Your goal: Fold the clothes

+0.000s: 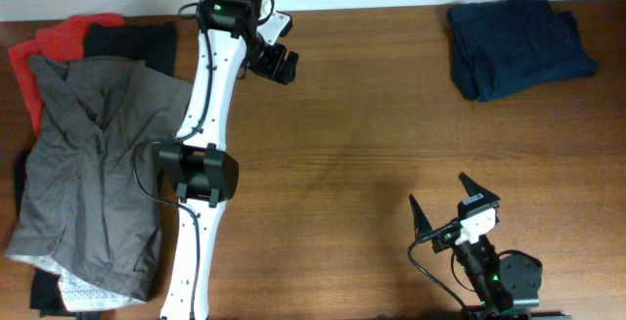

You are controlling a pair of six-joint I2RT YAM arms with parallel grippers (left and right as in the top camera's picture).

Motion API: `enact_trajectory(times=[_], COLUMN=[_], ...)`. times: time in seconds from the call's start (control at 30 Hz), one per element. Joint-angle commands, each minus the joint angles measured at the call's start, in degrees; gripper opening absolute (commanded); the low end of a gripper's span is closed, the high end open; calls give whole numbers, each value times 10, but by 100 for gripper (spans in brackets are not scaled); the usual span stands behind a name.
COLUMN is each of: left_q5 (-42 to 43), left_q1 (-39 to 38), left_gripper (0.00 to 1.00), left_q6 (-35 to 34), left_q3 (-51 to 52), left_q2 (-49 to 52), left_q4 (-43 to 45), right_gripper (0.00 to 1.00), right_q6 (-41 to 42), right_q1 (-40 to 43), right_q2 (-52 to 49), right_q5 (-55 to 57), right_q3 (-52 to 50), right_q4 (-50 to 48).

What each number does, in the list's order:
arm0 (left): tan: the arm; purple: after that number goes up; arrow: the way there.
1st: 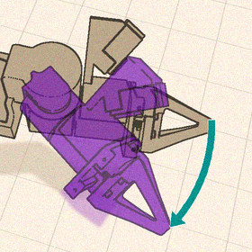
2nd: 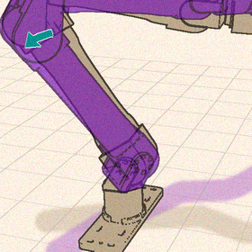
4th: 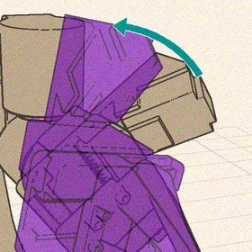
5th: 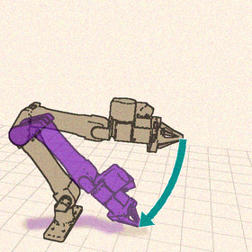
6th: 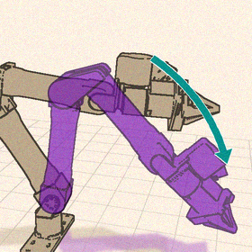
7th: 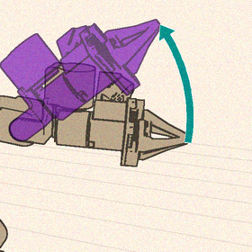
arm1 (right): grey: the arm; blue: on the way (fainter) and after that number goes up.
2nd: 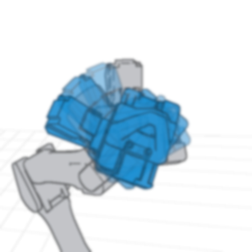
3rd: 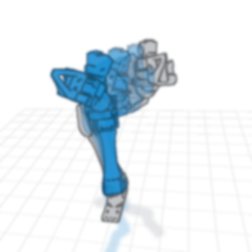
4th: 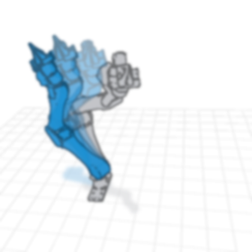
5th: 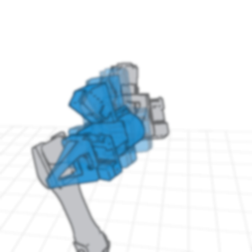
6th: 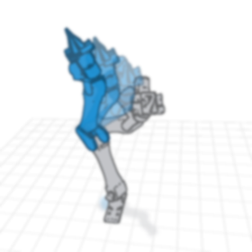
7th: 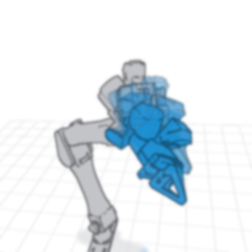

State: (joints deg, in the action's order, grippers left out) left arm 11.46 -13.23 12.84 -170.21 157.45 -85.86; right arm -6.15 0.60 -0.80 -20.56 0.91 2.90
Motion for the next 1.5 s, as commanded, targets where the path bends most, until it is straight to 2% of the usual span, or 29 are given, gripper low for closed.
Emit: enact_trajectory(times=[0.0,0.2,0.3,0.47,0.57,0.7,0.8,0.93,1.03,1.1,1.13,1.2,1.27,1.33,1.47], left_q5=[-4,-23,-25,-37,-38,-39,-47,-49,-49,-49,-44,-38,-34,-33,-33], left_q1=[-1,-1,-18,-67,-73,-72,-71,-71,-71,-71,-71,-71,-71,-71,-54], left_gripper=[99,99,99,99,99,99,99,99,99,99,99,99,99,99,99], left_q6=[3,3,3,10,7,8,7,7,7,7,7,7,3,3,-45], left_q3=[-10,-10,-10,8,56,156,279,454,644,731,822,921,1066,1150,1358], left_q2=[-21,-21,-29,-70,-124,-220,-319,-442,-559,-611,-666,-727,-819,-871,-1000], left_q4=[1,2,38,196,248,254,266,330,430,483,538,589,666,714,857], right_gripper=[99,99,99,99,99,99,99,99,99,99,99,99,99,99,99], right_q6=[5,5,5,5,5,5,5,5,5,5,5,5,5,5,5], right_q1=[-6,-6,-6,-6,-6,-6,-6,-6,-6,-6,-6,-6,-6,-6,-6], right_q2=[5,5,5,5,5,5,5,5,5,5,5,5,5,5,5], right_q5=[7,7,7,7,7,7,7,7,7,7,7,7,7,7,7], right_q3=[-6,-6,-6,-6,-6,-6,-6,-6,-6,-6,-6,-6,-6,-6,-6], right_q4=[-2,-2,-2,-2,-2,-2,-2,-2,-2,-2,-2,-2,-2,-2,-2])
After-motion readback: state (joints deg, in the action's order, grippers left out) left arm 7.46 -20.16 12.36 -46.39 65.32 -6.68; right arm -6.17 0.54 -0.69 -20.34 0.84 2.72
